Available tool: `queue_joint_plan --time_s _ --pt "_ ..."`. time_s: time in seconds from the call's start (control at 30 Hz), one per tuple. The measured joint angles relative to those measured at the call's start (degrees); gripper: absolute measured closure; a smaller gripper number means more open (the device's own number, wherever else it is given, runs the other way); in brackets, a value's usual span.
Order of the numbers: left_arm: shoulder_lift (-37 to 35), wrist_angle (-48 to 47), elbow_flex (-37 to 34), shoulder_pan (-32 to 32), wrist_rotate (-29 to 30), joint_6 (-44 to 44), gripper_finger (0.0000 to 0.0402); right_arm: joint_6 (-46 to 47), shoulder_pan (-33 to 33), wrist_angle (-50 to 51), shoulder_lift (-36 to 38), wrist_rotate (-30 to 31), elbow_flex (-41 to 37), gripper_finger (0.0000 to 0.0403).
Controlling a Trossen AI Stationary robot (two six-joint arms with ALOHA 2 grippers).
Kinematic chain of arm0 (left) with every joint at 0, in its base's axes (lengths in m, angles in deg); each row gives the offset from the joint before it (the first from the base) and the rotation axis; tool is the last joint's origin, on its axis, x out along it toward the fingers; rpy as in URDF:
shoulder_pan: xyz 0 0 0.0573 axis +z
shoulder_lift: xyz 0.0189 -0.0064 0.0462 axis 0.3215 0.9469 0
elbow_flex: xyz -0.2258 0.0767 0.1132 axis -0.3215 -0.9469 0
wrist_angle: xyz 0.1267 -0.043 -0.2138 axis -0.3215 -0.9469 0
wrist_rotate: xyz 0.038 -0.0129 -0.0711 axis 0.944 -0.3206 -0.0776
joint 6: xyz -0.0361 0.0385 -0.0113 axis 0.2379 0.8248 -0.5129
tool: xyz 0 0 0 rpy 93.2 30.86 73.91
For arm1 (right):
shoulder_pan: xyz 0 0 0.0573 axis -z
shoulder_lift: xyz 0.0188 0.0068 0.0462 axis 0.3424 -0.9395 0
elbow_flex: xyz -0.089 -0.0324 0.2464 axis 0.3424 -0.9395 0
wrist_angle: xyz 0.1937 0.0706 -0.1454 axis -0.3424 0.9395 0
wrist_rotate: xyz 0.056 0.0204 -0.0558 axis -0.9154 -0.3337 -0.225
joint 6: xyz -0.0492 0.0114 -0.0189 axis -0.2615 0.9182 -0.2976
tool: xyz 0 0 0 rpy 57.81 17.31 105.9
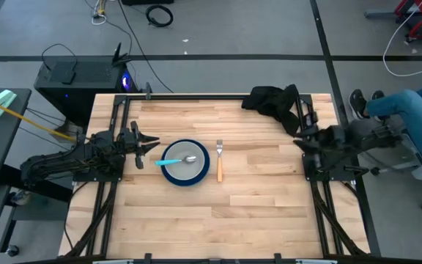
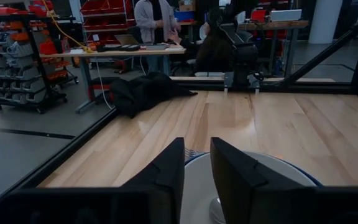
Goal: Set table place
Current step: Return to Home Position
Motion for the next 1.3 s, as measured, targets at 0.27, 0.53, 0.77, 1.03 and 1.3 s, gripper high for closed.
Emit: queue_joint_plan --time_s 0.27,0.53,0.77,1.03,1.3 --pt "0.02 0.00 0.00 0.00 -0.02 -0.01 0.0312 -1.27 0.63 -5.58 3.70 17.05 -5.29 0.0314" --pt "0.01 0.02 0.00 0.00 -0.03 0.00 0.0319 -0.38 0.68 4.25 13.40 12.78 -3.11 0.0314" --pt "0.11 0.08 0.02 0.02 -0.02 -0.02 0.0311 0.38 0.68 4.85 10.10 10.08 -5.68 0.0314" --pt "0.11 0.13 0.02 0.00 -0.02 -0.02 0.0319 6.76 0.68 3.07 9.90 6.85 -10.83 0.0314" --pt "0.11 0.15 0.02 0.00 -0.02 -0.02 0.0311 7.95 0.70 -2.33 9.86 5.51 -16.85 0.0314"
